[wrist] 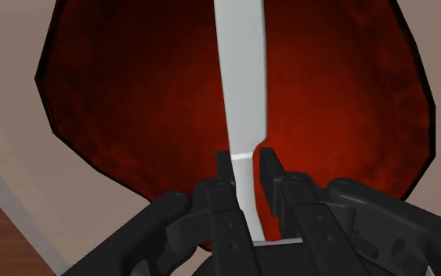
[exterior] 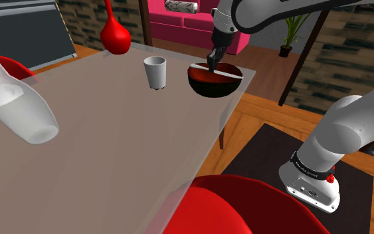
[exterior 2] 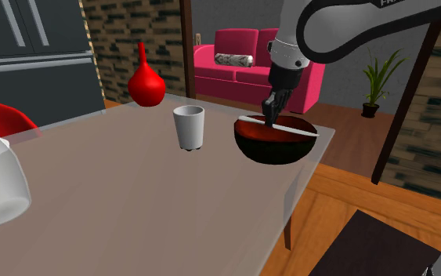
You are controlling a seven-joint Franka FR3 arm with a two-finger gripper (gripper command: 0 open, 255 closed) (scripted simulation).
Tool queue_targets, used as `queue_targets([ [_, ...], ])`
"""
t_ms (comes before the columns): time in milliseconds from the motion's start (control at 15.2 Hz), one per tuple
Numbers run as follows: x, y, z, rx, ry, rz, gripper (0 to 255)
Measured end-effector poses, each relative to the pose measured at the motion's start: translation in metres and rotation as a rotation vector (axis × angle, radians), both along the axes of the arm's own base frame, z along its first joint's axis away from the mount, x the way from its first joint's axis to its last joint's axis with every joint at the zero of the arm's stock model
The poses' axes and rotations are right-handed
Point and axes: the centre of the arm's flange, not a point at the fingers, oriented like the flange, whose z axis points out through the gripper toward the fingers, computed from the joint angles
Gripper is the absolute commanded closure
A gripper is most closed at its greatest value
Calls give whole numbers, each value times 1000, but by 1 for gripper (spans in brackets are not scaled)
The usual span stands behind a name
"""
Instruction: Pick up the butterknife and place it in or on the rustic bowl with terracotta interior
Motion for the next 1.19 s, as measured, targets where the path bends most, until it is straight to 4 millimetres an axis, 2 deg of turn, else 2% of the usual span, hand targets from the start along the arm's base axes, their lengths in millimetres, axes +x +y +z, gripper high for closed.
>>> queue_targets([
  [66, 0, 0, 0, 0, 0, 0, 255],
  [132, 0, 0, 0, 0, 0, 0, 0],
  [528, 0, 0, -5, 0, 11, 0, 0],
  [858, -8, 3, 39, 0, 10, 0, 0],
  [1188, -11, 4, 43, 0, 11, 0, 0],
])
